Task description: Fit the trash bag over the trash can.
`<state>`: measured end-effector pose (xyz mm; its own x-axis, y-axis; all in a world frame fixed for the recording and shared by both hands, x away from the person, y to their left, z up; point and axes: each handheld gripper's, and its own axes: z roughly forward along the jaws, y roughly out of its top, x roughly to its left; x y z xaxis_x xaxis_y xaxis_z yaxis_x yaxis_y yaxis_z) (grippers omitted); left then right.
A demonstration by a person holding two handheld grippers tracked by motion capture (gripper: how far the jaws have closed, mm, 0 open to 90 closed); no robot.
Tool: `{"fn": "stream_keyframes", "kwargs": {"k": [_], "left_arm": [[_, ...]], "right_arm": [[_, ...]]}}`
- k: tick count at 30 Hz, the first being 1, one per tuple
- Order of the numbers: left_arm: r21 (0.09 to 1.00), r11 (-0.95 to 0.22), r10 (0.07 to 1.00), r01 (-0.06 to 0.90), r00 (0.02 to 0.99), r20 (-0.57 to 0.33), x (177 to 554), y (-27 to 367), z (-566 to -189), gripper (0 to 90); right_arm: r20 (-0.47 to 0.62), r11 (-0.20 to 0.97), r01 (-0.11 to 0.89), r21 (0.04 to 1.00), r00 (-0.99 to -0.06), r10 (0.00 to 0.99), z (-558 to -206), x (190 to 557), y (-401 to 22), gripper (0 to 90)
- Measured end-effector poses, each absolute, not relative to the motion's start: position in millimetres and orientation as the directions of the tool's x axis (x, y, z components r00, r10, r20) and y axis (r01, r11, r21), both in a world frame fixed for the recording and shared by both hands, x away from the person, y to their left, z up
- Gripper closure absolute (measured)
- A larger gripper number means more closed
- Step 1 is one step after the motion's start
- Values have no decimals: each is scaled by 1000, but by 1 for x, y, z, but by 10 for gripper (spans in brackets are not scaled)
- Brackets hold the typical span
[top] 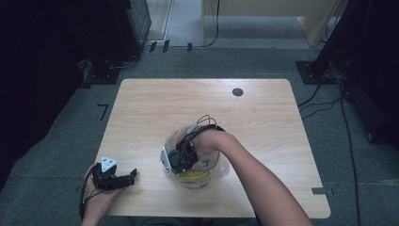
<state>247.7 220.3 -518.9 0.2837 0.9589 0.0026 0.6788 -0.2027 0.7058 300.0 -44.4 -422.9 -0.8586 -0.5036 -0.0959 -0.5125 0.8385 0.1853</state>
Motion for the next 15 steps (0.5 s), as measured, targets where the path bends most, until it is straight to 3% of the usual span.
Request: {"fn": "stream_keyframes", "kwargs": {"k": [7, 15], "left_arm": [[706, -206, 958, 677, 287, 3, 248, 220, -519, 0], [706, -206, 958, 678, 288, 3, 248, 220, -519, 0]], "right_arm": [[-67, 828, -513, 227, -856, -512, -437, 304, -38, 900], [46, 856, -402, 325, -897, -439, -447, 306, -38, 900]]}}
